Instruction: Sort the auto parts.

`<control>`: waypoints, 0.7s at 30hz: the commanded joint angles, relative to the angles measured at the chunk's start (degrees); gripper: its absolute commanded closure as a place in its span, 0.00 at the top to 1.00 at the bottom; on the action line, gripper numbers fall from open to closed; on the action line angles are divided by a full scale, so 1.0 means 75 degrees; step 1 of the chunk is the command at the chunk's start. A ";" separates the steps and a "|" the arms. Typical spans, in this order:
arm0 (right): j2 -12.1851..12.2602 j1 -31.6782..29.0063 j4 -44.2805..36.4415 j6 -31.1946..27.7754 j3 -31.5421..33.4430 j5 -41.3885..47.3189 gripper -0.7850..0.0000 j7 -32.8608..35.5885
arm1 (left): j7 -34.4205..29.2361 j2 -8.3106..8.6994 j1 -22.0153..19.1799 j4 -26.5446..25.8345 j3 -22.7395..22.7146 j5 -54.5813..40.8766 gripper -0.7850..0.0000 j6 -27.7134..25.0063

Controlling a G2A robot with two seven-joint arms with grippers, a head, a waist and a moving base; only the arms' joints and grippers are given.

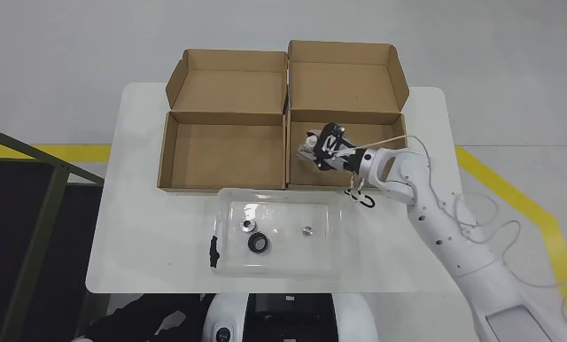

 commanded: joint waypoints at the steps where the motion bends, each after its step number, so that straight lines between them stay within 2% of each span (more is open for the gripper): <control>1: -0.0036 0.0073 0.0110 0.0064 -0.0080 -0.0048 0.04 0.0053 | 0.0000 0.0000 0.0000 0.0000 0.0000 0.0000 1.00 0.0000; 2: -0.0053 0.0095 0.0150 0.0086 -0.0116 -0.0060 0.13 0.0059 | 0.0000 0.0000 0.0000 0.0000 0.0000 0.0000 1.00 0.0000; 3: -0.0067 0.0115 0.0196 0.0104 -0.0146 -0.0078 0.15 0.0076 | 0.0000 0.0000 0.0000 0.0000 0.0000 0.0000 1.00 0.0000; 6: -0.0101 0.0152 0.0294 0.0124 -0.0210 -0.0122 0.38 0.0097 | 0.0000 0.0000 0.0000 0.0000 0.0000 0.0000 1.00 0.0000; 10: -0.0129 0.0170 0.0353 0.0128 -0.0249 -0.0193 0.49 0.0118 | 0.0000 0.0000 0.0000 0.0000 0.0000 0.0000 1.00 0.0000; 11: -0.0135 0.0161 0.0354 0.0142 -0.0258 -0.0210 0.72 0.0121 | 0.0000 0.0000 0.0000 0.0000 0.0000 0.0000 1.00 0.0000; 12: -0.0141 0.0155 0.0348 0.0146 -0.0267 -0.0226 0.89 0.0122 | 0.0000 0.0000 0.0000 0.0000 0.0000 0.0000 1.00 0.0000; 13: -0.0146 0.0151 0.0346 0.0149 -0.0268 -0.0235 1.00 0.0120 | 0.0000 0.0000 0.0000 0.0000 0.0000 0.0000 1.00 0.0000; 21: -0.0069 -0.0039 -0.0246 0.0151 0.0070 -0.0339 1.00 0.0250 | 0.0000 0.0000 0.0000 0.0000 0.0000 0.0000 1.00 0.0000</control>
